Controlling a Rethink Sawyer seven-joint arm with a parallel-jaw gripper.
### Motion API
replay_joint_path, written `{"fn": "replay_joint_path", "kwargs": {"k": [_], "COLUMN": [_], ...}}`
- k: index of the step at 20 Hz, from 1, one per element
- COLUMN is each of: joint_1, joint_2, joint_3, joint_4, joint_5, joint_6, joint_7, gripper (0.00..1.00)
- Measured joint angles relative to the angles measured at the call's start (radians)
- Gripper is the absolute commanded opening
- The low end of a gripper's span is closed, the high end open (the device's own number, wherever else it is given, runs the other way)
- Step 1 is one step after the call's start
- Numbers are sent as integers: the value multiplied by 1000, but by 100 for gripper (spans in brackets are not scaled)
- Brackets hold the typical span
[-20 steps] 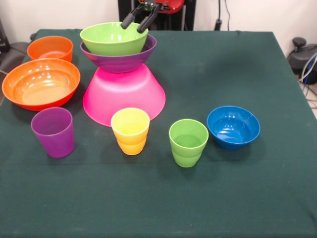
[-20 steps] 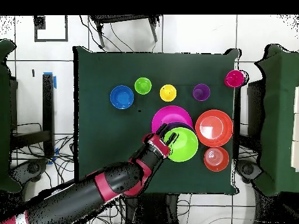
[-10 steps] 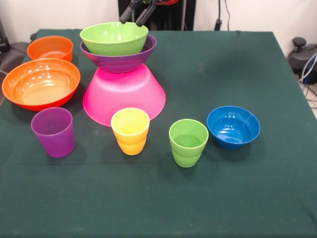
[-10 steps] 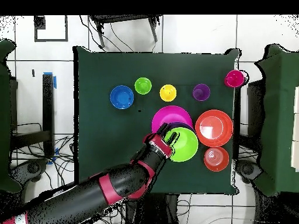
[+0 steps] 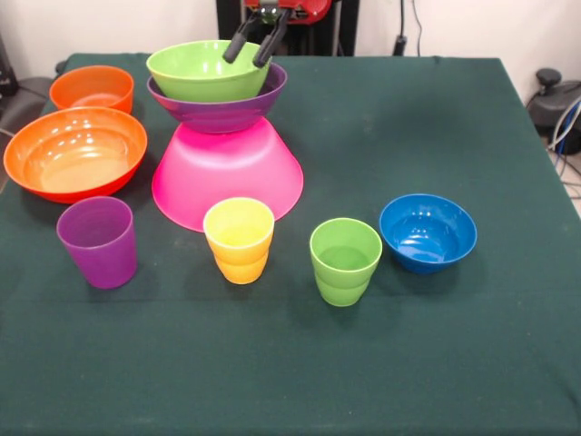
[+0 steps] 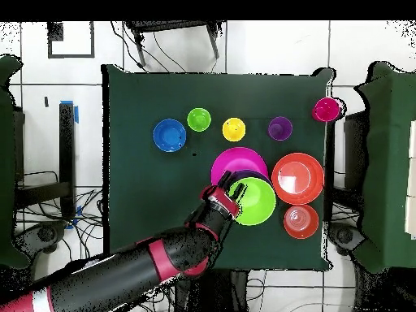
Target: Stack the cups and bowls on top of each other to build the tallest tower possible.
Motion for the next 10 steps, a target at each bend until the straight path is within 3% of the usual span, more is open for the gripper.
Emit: {"fn": "replay_joint_path", "kwargs": {"k": [10], "joint_1": [-2], "joint_2": [19], "joint_3": [24], "joint_4": [4], "joint_5": [0], "joint_6": [-39], "joint_7": [0], "gripper": [100]}}
